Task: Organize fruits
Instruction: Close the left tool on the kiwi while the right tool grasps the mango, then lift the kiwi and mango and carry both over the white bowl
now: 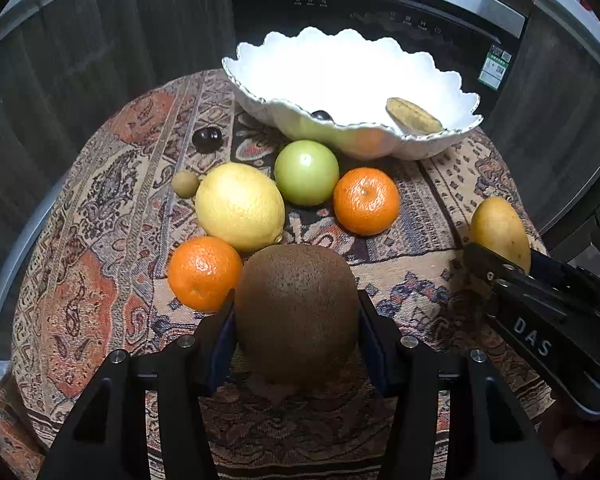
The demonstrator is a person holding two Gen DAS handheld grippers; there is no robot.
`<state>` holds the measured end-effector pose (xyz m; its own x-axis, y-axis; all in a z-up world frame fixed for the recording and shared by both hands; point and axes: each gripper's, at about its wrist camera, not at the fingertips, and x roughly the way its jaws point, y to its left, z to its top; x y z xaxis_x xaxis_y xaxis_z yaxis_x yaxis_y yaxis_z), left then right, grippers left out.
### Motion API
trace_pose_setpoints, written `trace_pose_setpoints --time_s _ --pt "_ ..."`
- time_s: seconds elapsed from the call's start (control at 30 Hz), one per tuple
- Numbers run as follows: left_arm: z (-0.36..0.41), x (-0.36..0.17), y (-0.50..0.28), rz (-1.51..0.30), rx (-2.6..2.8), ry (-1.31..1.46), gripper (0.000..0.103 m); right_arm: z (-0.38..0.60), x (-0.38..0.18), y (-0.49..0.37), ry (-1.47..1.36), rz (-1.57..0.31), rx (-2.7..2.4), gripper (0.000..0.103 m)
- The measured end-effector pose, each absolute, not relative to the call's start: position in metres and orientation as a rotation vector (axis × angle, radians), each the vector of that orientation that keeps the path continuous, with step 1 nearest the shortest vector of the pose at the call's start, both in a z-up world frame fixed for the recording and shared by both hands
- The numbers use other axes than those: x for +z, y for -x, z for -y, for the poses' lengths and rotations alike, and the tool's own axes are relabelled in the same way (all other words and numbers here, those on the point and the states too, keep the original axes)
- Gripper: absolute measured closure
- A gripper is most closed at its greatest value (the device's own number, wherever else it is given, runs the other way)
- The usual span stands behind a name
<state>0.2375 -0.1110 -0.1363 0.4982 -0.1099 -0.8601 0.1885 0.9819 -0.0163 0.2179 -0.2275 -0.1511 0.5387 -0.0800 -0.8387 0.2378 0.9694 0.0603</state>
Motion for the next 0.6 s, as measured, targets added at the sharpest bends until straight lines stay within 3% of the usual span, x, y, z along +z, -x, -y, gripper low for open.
trace_pose_setpoints --time_s 0.6 --pt "0.105 -0.09 -0.244 -0.957 -0.199 -0.057 0.049 0.221 -0.094 -0.204 -0.166 -0.872 -0.171 0.054"
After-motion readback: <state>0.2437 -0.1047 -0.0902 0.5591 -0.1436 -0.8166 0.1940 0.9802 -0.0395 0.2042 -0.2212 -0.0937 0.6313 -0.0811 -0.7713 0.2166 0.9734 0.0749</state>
